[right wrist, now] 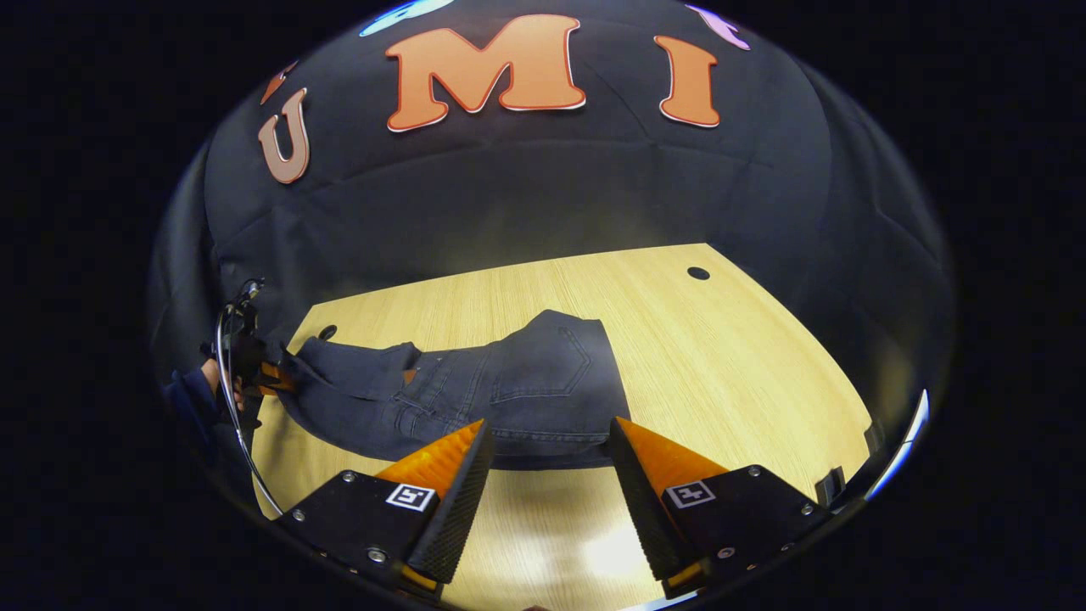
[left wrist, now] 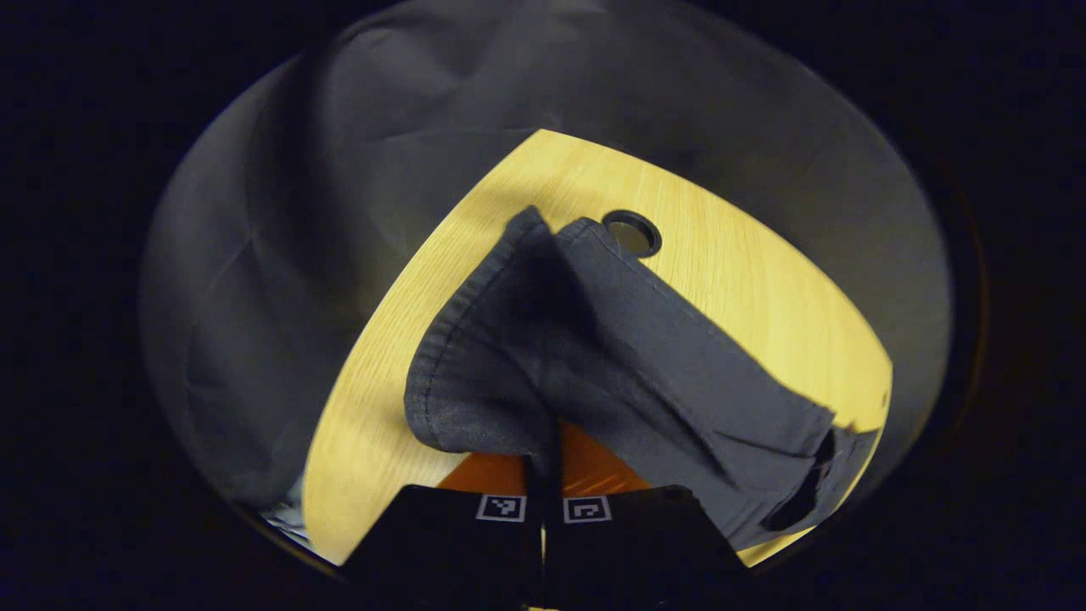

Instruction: Grasp the waist and the cuffs of the jeans and fold them to make the two legs overlap; first hold the waist and fold one-third of the jeans toward the cuffs, then hold the cuffs and fold the remaining one-third in the same direction to finish folding.

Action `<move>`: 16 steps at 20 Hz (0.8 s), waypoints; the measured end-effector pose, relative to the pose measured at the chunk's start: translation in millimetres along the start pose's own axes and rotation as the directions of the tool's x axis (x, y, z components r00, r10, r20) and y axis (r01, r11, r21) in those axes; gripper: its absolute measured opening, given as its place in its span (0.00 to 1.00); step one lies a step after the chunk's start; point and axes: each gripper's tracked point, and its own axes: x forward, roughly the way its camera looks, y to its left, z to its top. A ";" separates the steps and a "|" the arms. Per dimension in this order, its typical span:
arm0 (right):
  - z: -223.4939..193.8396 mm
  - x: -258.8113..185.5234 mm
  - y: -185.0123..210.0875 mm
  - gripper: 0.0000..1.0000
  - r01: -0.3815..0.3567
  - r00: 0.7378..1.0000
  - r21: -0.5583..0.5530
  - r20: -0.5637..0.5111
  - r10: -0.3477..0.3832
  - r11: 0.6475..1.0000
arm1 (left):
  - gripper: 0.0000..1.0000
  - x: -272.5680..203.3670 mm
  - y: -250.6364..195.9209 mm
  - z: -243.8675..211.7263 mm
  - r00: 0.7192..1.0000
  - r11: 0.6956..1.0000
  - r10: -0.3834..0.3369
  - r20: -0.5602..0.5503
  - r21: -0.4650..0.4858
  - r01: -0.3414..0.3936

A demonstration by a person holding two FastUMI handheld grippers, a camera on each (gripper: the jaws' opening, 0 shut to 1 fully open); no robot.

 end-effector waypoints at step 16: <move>16.6 -23.1 -9.9 0.84 0.055 0.996 -0.022 0.067 -0.053 0.998 | 0.01 -143.1 -82.0 32.6 0.886 0.925 -0.372 0.276 0.033 0.378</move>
